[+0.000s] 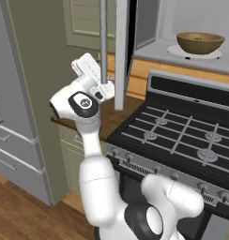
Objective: Pick the broccoli from the sink and place it in the bowl. Then pick the bowl and place it in the microwave. Then close the microwave door and press the start button.
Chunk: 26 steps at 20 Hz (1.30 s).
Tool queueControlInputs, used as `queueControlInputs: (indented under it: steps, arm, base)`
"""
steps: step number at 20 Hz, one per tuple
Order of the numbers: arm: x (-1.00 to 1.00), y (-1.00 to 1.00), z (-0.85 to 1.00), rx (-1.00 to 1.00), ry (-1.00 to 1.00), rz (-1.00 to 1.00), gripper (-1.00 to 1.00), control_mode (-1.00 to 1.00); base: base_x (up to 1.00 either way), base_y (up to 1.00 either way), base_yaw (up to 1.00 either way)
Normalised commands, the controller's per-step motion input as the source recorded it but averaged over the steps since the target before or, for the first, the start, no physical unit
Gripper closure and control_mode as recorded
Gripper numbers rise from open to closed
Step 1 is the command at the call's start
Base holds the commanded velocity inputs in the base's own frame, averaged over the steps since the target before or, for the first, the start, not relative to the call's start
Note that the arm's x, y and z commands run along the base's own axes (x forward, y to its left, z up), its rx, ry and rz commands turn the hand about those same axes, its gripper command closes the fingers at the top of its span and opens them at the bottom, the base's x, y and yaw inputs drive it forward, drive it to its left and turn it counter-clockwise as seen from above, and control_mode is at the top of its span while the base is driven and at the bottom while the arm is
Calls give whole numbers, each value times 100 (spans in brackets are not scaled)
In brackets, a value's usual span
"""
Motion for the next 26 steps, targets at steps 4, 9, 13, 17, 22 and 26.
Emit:
queueControlInputs:
  steps: [4, 9, 13, 17, 22, 26]
  arm:
    - [-4, -80, 31, 6, -10, 2, -100, -100]
    - [0, -82, 28, 8, -4, 0, -100, -100]
    - [0, -76, 14, 5, -2, 0, -100, -100]
    - [3, -77, 14, 5, -2, 0, -100, -100]
    - [16, -81, 10, 9, -3, 0, -100, -100]
    - [15, -79, 7, 12, -3, 0, -100, -100]
  base:
    - [0, 0, 0]
    - [0, 0, 0]
    - [0, 0, 0]
    - [0, 0, 0]
    - [0, 0, 0]
    - [0, 0, 0]
